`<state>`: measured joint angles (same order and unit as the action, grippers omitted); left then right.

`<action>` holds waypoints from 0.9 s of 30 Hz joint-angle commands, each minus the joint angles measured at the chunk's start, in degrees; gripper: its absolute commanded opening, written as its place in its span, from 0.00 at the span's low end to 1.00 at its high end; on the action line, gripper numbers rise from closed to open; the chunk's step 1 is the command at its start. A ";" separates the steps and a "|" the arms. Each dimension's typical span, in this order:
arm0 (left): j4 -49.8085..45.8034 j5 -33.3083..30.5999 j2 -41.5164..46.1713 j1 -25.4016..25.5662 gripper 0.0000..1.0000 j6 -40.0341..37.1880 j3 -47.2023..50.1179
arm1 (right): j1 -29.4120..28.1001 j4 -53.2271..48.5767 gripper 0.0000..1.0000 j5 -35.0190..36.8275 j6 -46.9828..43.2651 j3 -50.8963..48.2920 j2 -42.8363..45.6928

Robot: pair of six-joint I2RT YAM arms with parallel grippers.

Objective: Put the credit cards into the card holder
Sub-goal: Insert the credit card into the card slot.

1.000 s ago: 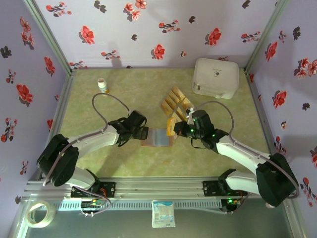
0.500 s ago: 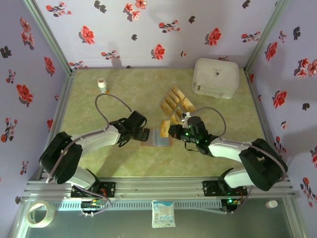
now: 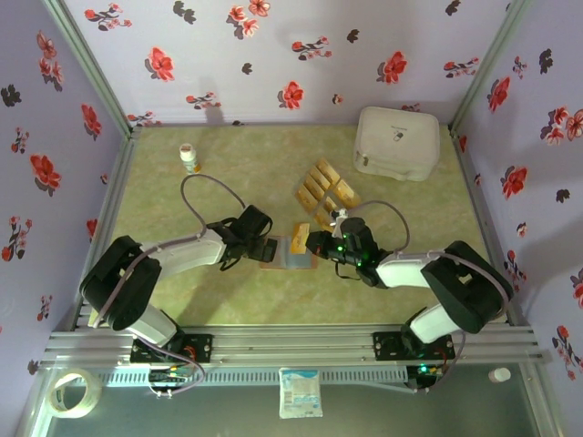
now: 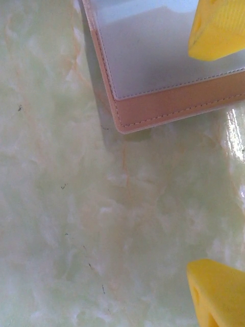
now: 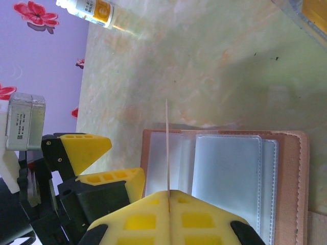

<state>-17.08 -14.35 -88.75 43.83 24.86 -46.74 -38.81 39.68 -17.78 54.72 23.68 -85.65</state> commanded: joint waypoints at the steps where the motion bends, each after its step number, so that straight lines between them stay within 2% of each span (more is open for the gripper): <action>1: 1.08 0.20 -0.95 -0.64 1.00 -0.61 1.16 | -0.57 4.74 0.00 0.29 1.26 -0.73 -1.75; 17: 1.55 0.20 -2.28 -0.77 1.00 1.08 3.19 | -0.66 9.98 0.00 -0.95 1.79 -0.79 -6.04; 27: 1.20 -0.10 -1.87 -0.84 1.00 1.66 3.66 | -1.00 18.63 0.00 -3.18 3.24 -0.87 -12.39</action>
<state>-14.20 -14.33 -90.06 43.48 25.74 -44.07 -39.20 53.01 -19.57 56.90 23.42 -96.33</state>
